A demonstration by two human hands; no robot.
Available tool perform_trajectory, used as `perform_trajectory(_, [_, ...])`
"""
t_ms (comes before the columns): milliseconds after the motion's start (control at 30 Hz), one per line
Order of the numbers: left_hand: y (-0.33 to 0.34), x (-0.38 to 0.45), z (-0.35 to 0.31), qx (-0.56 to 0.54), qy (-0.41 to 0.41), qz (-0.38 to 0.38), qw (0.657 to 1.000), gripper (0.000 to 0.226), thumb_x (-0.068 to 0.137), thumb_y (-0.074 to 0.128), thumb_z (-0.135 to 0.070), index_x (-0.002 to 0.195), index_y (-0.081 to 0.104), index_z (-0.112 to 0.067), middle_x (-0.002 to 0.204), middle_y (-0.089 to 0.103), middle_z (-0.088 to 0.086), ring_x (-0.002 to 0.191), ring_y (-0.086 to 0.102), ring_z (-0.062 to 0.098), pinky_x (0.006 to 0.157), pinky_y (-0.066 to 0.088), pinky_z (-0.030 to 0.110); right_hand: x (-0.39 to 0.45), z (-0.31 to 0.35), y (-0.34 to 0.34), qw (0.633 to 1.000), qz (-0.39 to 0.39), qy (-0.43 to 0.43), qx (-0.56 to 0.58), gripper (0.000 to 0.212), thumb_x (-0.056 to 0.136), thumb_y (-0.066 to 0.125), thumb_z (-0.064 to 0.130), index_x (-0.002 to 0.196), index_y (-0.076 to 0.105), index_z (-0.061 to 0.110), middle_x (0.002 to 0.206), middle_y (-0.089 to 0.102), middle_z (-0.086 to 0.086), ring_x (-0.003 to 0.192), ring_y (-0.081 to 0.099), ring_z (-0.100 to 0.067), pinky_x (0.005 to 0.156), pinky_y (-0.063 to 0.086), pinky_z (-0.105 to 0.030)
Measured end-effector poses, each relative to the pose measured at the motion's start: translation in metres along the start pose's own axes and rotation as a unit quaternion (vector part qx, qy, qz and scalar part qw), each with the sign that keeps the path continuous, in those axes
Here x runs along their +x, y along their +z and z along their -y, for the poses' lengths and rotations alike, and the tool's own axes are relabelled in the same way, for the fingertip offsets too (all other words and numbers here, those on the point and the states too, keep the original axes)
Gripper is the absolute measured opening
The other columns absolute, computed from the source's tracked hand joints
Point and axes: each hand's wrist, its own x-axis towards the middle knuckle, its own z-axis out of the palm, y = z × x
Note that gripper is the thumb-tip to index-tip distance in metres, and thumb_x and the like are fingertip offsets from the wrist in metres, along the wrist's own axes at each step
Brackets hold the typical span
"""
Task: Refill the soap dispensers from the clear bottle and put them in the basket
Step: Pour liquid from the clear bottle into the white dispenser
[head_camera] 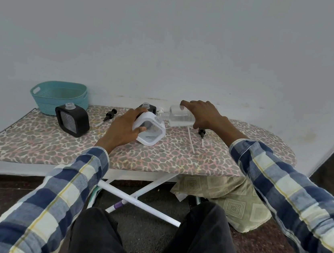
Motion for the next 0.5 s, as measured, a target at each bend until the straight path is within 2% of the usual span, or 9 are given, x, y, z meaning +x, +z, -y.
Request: perform_trajectory(500, [-0.0004,0.0002,0.0014,-0.004,0.0,0.001,1.0,0.067,0.094,0.079,-0.031,0.151,0.044,-0.037,0.131,0.066,0.002,0.105,0.069,0.028,0.087,0.059,0.044,0.001,0.0007,-0.0022,1.0,-0.004,-0.007,-0.004,0.08,0.069,0.087,0.01,0.133,0.043,0.028,0.091,0.051,0.004,0.081,0.048,-0.025,0.071,0.032,-0.036])
